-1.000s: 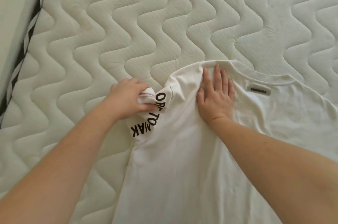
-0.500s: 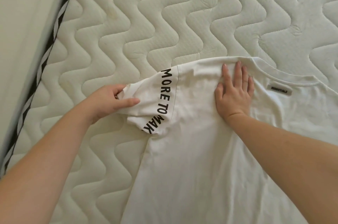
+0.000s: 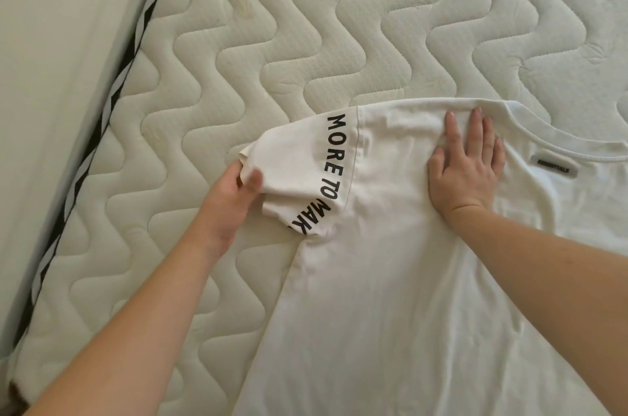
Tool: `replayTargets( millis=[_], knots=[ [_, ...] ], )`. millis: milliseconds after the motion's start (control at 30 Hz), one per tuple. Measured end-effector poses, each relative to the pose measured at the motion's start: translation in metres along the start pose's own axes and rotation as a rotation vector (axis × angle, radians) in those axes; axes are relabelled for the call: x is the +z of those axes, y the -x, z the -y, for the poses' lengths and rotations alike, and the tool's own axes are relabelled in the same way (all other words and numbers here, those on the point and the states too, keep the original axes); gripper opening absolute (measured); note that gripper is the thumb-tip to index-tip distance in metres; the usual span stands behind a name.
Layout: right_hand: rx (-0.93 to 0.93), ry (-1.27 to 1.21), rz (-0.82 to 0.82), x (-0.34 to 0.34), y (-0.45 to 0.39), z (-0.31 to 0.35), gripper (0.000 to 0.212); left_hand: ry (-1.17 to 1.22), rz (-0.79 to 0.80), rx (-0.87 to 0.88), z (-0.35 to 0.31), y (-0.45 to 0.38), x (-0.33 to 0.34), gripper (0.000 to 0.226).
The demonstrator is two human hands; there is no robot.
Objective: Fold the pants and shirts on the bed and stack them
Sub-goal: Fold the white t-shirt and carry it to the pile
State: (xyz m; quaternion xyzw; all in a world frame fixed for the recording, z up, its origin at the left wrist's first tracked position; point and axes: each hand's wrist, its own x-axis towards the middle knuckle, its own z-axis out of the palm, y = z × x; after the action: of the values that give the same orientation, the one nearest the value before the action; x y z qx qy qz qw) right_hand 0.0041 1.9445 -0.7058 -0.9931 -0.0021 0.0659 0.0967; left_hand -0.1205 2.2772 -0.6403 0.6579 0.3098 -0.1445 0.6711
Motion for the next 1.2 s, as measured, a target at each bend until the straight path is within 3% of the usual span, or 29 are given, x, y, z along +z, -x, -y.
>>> replayTargets(
  millis=[100, 167, 267, 333, 400, 500, 567, 633, 733, 800, 967, 1033, 1100, 1200],
  knots=[
    [-0.001, 0.006, 0.0, 0.0, 0.001, 0.001, 0.061, -0.118, 0.027, 0.101, 0.021, 0.012, 0.001, 0.06],
    [0.001, 0.016, 0.002, 0.0, 0.001, 0.001, 0.061, -0.223, -0.076, 0.133, 0.024, 0.013, 0.008, 0.046],
    [0.002, 0.018, 0.001, 0.001, 0.0, 0.001, 0.061, -0.104, -0.149, 0.128, 0.022, 0.015, 0.023, 0.028],
    [0.003, 0.021, -0.003, 0.002, 0.0, 0.0, 0.061, -0.02, -0.172, 0.142, 0.02, 0.017, 0.028, 0.029],
    [-0.002, 0.028, -0.01, 0.004, 0.0, 0.0, 0.061, -0.114, -0.251, 0.195, 0.02, 0.016, 0.031, 0.023],
    [0.003, 0.04, 0.005, 0.003, -0.002, 0.0, 0.061, -0.07, -0.345, 0.037, 0.023, 0.017, 0.036, 0.025],
    [0.006, 0.061, 0.032, 0.002, -0.001, 0.0, 0.062, 0.051, -0.283, -0.155, 0.024, 0.022, 0.035, 0.037],
    [-0.004, 0.086, 0.069, 0.0, -0.002, 0.002, 0.062, 0.1, -0.163, -0.259, 0.024, 0.031, 0.033, 0.033],
    [0.003, 0.113, 0.137, -0.013, -0.003, 0.006, 0.063, 0.158, -0.058, -0.258, 0.026, 0.048, 0.028, 0.028],
    [0.014, 0.134, 0.147, -0.022, 0.001, 0.013, 0.064, 0.206, -0.08, -0.242, 0.031, 0.054, 0.029, 0.029],
    [-0.375, -0.009, 0.167, -0.01, 0.041, 0.092, 0.063, 0.337, -0.316, -0.233, 0.047, 0.057, 0.037, 0.021],
    [-0.373, -0.043, 0.219, 0.001, 0.043, 0.119, 0.063, 0.291, -0.358, -0.256, 0.054, 0.062, 0.038, 0.015],
    [-0.309, -0.055, 0.235, 0.007, 0.033, 0.129, 0.064, 0.188, -0.319, -0.289, 0.059, 0.069, 0.038, 0.012],
    [-0.3, -0.072, 0.266, 0.008, 0.02, 0.13, 0.065, 0.051, -0.13, -0.296, 0.063, 0.076, 0.035, 0.018]
  ],
)
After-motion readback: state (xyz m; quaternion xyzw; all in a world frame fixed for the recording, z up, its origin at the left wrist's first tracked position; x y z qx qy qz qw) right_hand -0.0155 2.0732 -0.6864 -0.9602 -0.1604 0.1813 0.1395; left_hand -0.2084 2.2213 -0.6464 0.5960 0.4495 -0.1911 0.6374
